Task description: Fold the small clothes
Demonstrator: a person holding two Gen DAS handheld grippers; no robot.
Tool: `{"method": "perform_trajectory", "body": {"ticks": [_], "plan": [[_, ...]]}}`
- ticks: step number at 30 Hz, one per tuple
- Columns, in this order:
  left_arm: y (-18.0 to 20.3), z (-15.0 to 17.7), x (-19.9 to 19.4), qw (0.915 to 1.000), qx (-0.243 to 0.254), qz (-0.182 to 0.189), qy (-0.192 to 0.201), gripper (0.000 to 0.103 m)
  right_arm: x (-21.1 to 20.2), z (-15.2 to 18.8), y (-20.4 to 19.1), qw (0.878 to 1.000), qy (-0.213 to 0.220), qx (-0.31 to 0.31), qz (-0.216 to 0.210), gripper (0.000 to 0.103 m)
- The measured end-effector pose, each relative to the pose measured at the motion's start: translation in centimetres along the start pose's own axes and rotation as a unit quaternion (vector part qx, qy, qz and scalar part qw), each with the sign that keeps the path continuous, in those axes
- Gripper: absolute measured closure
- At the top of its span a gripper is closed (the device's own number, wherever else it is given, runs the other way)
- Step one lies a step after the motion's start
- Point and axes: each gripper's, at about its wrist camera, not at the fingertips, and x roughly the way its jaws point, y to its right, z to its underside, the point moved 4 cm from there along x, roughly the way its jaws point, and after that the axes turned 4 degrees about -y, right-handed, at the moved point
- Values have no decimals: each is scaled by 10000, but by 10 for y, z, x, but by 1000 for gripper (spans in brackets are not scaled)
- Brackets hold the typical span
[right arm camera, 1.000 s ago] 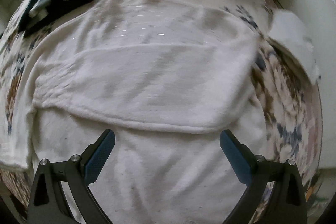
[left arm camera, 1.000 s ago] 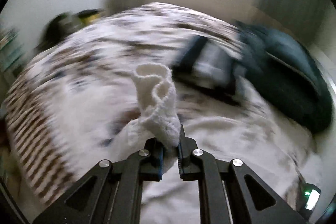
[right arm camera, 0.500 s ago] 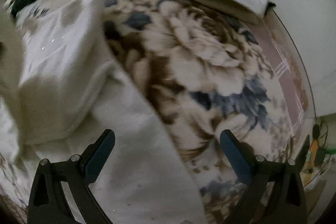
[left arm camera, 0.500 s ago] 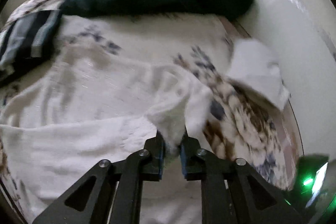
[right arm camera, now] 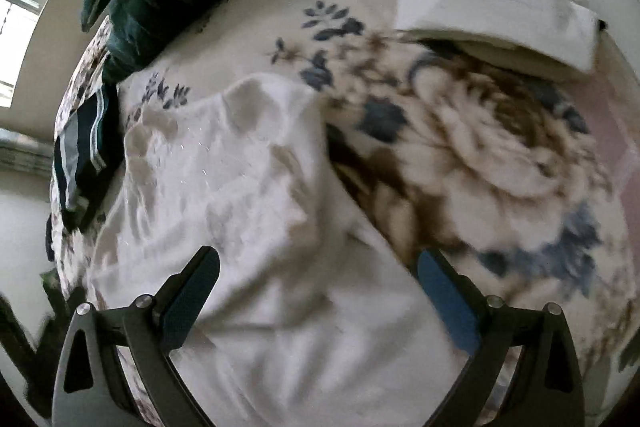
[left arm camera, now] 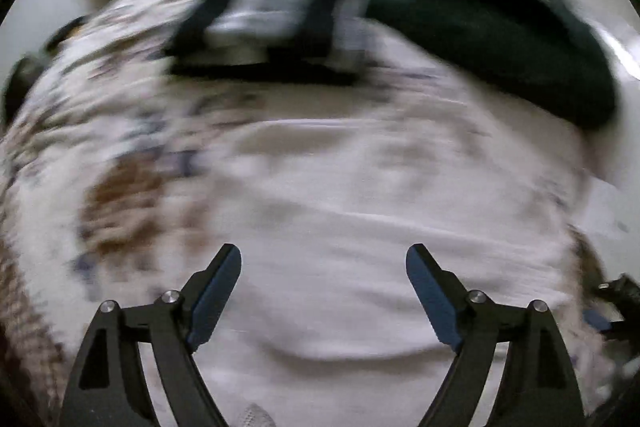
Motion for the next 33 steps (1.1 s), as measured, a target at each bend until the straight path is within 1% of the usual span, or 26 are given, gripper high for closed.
{"method": "perform_trajectory", "body": {"ticks": [1, 2, 3, 4, 5, 7, 8, 9, 10, 12, 13, 15, 17, 18, 19, 20, 21, 22, 24, 26, 27, 29, 31, 32, 33], "plan": [[-24, 0, 7, 9996, -178, -212, -67, 18, 9, -4, -3, 9999, -84, -22, 56, 3], [-46, 2, 14, 9986, -348, -361, -151, 16, 26, -8, -6, 9996, -258, 27, 139, 17], [-63, 4, 19, 9975, -486, -470, -201, 12, 41, -10, -10, 9989, -447, 78, 121, 56], [-74, 6, 24, 9966, -584, -536, -231, 11, 49, -10, -10, 9983, -548, 71, 191, 81], [-87, 7, 29, 9953, -730, -576, -271, 11, 52, -7, -14, 9981, -508, 30, 344, 93], [-104, 9, 34, 9932, -957, -593, -287, 11, 38, -2, -26, 9979, -112, -309, 560, 94], [-107, 6, 36, 9925, -1018, -605, -286, 11, 25, 2, -31, 9952, 137, -535, 807, 95], [-112, 6, 38, 9916, -1108, -610, -285, 11, 19, 4, -26, 9941, 258, -461, 948, 95], [-115, 5, 42, 9908, -1177, -599, -293, 11, 16, 4, -20, 9935, 289, -369, 1041, 95], [-114, 1, 48, 9902, -1252, -535, -317, 11, 19, 5, 9, 9894, 185, 29, 1439, 95], [-113, -3, 52, 9902, -1249, -533, -331, 11, 24, 7, 18, 9883, 48, 91, 1519, 95], [-105, -11, 61, 9912, -1187, -430, -387, 11, 30, 10, 28, 9881, -139, 127, 1527, 95], [-94, -22, 67, 9931, -1011, -440, -397, 11, 36, 12, 24, 9906, -291, 73, 1336, 95], [-89, -27, 70, 9942, -906, -433, -388, 11, 38, 11, 20, 9901, -351, -11, 1359, 93], [-84, -32, 73, 9950, -827, -420, -366, 11, 40, 10, 19, 9898, -411, -38, 1366, 90], [-77, -38, 78, 9959, -687, -478, -341, 11, 44, 9, 18, 9881, -543, -34, 1438, 81], [-73, -43, 82, 9961, -607, -529, -353, 11, 45, 7, 18, 9863, -575, 11, 1545, 72], [-66, -49, 91, 9965, -455, -589, -385, 11, 44, 6, 18, 9859, -534, 37, 1585, 69], [-58, -60, 114, 9954, -199, -787, -505, 11, 35, 2, 17, 9865, -311, 115, 1605, 55], [-57, -66, 131, 9937, -48, -895, -677, 11, 25, 0, 12, 9864, -98, 90, 1639, 48], [-59, -68, 138, 9933, -45, -866, -758, 11, 22, 0, 7, 9872, -34, 29, 1593, 47], [-65, -69, 137, 9942, -151, -706, -793, 11, 20, 2, 0, 9886, -2, -108, 1505, 46], [-68, -69, 120, 9955, -202, -614, -697, 11, 18, 2, -7, 9903, 30, -220, 1372, 37], [-69, -68, 109, 9962, -198, -578, -629, 11, 16, 1, -10, 9906, 24, -309, 1332, 29], [-68, -66, 97, 9967, -176, -545, -567, 11, 15, 2, -17, 9882, 51, -461, 1461, 23]]}}
